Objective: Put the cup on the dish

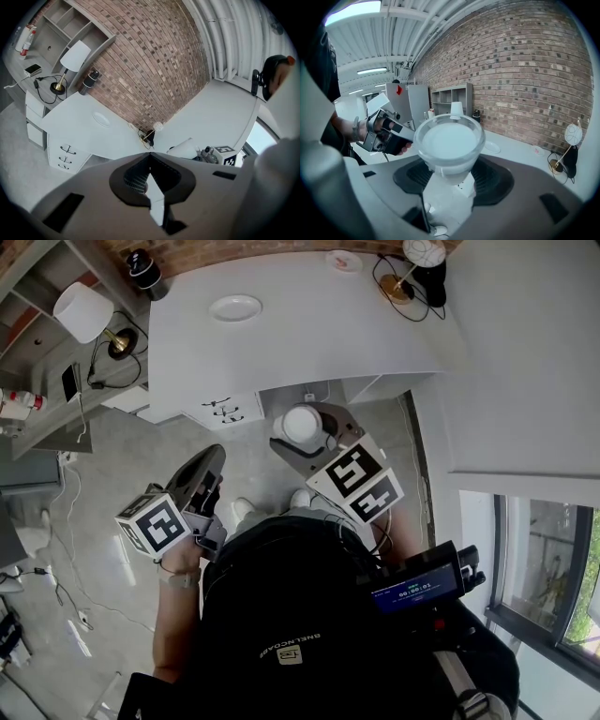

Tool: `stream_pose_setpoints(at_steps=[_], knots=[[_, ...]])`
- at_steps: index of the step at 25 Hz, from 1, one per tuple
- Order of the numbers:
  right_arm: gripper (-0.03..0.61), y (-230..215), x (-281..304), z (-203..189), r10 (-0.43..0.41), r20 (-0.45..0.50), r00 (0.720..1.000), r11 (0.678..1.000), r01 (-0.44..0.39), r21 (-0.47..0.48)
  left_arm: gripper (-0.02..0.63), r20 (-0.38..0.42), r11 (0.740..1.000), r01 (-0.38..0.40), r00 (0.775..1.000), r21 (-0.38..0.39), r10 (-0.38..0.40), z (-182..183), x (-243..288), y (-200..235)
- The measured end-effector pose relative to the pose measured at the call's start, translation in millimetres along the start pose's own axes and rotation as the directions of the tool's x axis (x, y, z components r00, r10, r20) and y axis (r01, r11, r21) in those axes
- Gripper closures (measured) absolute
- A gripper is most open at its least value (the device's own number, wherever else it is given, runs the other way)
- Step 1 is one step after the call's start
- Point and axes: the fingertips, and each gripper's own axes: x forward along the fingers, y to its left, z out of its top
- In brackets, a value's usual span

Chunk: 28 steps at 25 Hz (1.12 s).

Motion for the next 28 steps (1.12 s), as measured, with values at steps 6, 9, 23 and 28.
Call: stream_pose_setpoints(at_steps=[6, 9, 23, 28], knots=[[0.324, -10, -12, -7, 0.011, 0.01, 1.0, 1.0, -0.011, -0.012, 0.607, 0.0, 1.0, -0.016, 1.0, 0.014, 0.015, -10, 12, -10], [0.324, -15, -18, -10, 0.022, 0.012, 1.0, 0.999, -0.022, -0.024, 0.607, 0.006, 1.0, -0.022, 1.0, 0.014, 0.022, -14, 18, -17], [0.324, -45, -38, -32, 0.046, 0.035, 0.998, 0.999, -0.045, -0.03, 0.607, 0.033, 0.996, -0.09, 0.995, 0.023, 0.089, -38, 40, -35], [0.322, -55, -34, -36, 0.032, 0.027, 0.999, 0.999, -0.031, -0.025, 0.607, 0.031, 0.997, -0.079, 0.996, -0.011, 0.079, -38, 45, -29]])
